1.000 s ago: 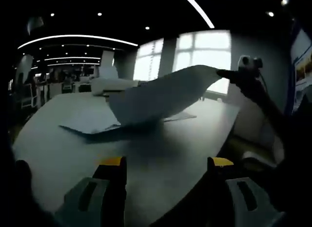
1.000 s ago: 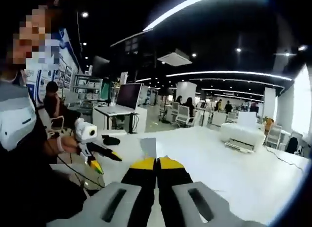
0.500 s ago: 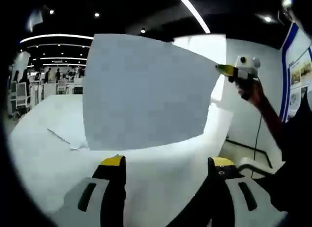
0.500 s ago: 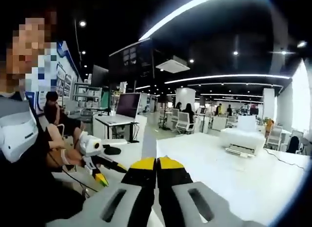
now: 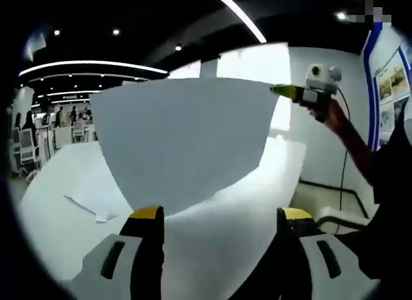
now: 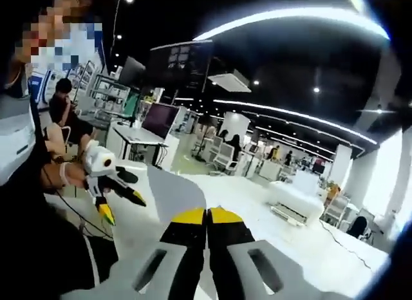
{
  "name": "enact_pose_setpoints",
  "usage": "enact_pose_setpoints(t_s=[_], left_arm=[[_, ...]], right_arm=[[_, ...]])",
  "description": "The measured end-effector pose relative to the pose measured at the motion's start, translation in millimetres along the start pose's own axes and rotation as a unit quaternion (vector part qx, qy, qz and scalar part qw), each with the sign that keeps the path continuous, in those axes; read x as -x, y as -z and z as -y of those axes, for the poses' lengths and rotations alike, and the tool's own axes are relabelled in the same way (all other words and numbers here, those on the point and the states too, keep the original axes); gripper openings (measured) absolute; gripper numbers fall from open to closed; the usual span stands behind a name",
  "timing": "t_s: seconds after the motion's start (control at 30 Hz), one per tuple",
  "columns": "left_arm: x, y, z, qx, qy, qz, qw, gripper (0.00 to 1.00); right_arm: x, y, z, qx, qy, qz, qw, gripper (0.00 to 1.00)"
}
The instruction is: Organize the stack of printing papers by aligning and flattening the scattered papers on the table
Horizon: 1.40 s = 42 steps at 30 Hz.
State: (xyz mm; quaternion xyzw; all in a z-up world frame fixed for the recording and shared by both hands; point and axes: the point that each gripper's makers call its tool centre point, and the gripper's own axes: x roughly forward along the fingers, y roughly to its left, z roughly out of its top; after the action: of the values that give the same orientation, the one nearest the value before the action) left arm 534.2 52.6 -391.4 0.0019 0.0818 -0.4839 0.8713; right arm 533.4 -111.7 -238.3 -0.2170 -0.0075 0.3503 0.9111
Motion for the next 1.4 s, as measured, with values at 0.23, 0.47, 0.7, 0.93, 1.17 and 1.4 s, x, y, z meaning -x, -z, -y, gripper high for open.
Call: enact_pose_setpoints(t_s=[0.23,0.47,0.7,0.93,1.17,1.4], left_arm=[[1.1,-10.1,-11.9,-0.015,-0.008,0.006,0.9998,0.75],[-7.1,-18.3,-21.4,-0.035,-0.007,0.004,0.9993,0.74],[-19.8,-35.4,-23.5,-0.055,0.020,0.001,0.9983,0.74],[-27.3,-63.9,-19.3,-0.062,0.054,0.014,0.9965,0.74],[-37.9,-80.1,-27.3,-0.082,0.056,0.016,0.9949,0.74],[-48.8,-88.9,-26.0,-0.089,0.074,0.012,0.9932,0.74]], right_arm=[[13.3,-31.2,17.1,0.059,-0.020,-0.004,0.9980,0.00],[19.1,-37.8,36.1,0.074,-0.023,-0.017,0.9969,0.00],[20.9,-49.2,39.0,0.089,-0.067,-0.026,0.9934,0.00],[17.1,-56.8,46.4,0.117,-0.105,-0.056,0.9859,0.00],[3.9,-57.3,28.5,0.133,-0.152,-0.084,0.9758,0.00],[-13.8,-57.1,31.5,0.140,-0.180,-0.099,0.9685,0.00]])
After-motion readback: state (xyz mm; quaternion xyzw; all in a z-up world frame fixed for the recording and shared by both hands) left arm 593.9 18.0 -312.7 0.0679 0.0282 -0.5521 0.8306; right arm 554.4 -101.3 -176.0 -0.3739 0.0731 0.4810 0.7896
